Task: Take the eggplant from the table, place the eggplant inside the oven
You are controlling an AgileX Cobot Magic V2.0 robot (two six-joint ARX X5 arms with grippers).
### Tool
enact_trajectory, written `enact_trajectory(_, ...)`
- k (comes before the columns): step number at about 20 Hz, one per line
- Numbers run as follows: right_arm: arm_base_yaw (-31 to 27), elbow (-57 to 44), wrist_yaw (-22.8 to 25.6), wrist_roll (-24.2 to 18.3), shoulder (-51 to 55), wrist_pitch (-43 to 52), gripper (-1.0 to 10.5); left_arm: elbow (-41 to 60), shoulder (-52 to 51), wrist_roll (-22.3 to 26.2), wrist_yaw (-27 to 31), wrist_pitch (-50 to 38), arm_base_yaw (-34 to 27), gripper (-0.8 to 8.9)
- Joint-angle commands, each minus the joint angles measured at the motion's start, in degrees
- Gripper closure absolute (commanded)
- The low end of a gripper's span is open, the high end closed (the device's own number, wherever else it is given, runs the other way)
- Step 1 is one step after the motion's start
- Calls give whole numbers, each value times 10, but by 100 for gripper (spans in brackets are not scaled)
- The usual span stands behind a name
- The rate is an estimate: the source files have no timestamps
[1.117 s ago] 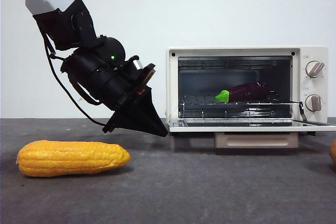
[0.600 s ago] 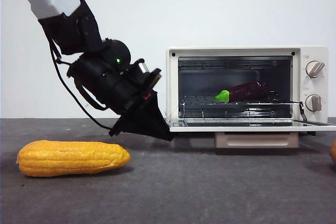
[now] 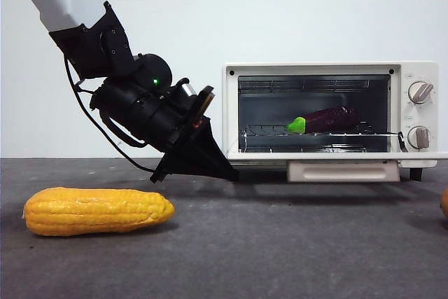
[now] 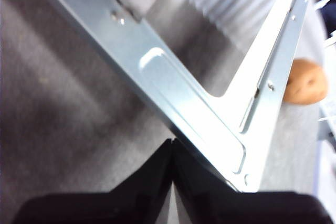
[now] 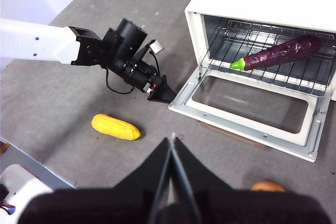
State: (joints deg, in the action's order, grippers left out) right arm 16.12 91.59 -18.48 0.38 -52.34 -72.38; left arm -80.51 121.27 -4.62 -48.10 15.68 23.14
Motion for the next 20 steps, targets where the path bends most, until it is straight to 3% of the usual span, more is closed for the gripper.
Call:
enact_trajectory(1, 0, 1, -2, -5, 1, 2, 957, 2, 9, -21, -31, -31, 4, 820)
enact_trajectory(20, 0, 1, -2, -5, 1, 2, 957, -10, -23, -82, -44, -112, -20, 819)
